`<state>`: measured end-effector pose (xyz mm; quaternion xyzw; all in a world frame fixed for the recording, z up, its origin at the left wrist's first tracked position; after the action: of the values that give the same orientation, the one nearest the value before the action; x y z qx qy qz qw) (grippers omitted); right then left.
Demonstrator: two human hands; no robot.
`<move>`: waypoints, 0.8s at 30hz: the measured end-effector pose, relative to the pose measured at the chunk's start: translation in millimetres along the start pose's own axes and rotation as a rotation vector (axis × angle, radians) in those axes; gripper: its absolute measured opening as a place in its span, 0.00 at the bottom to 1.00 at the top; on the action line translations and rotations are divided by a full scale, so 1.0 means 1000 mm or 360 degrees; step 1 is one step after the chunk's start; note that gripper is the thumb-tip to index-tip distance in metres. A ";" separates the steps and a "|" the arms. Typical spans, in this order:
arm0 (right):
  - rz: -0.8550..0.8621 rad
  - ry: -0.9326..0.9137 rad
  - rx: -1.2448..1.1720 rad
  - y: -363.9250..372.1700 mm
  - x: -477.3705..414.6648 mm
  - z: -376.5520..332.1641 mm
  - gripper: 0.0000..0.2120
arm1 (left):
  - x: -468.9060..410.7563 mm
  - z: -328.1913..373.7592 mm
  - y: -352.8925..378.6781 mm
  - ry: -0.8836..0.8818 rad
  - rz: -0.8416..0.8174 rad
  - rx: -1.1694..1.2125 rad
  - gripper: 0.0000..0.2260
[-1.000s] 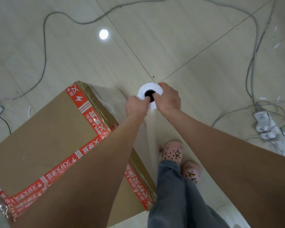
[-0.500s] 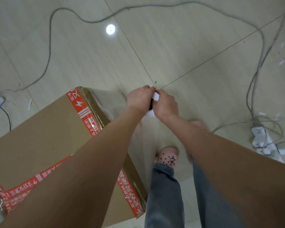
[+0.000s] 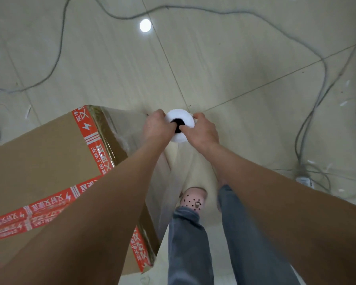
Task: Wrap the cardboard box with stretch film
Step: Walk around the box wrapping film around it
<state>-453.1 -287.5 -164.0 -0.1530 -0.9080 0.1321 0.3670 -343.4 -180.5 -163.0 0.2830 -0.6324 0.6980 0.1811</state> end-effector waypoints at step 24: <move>-0.0089 0.0217 -0.0106 0.023 -0.063 -0.053 0.15 | -0.041 0.002 -0.033 -0.0258 -0.0129 0.0076 0.13</move>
<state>-368.6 -283.3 -175.1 -0.1484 -0.8886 0.0808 0.4264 -291.3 -174.1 -162.6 0.3682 -0.6161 0.6798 0.1507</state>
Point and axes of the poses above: each hand's wrist, its own x-axis away from the middle knuckle, its own y-axis out of the palm, z = x × y, the point moved 8 cm from there along -x, towards the middle knuckle, and after that the axes turned 15 degrees about -y, right-handed, at the moved point
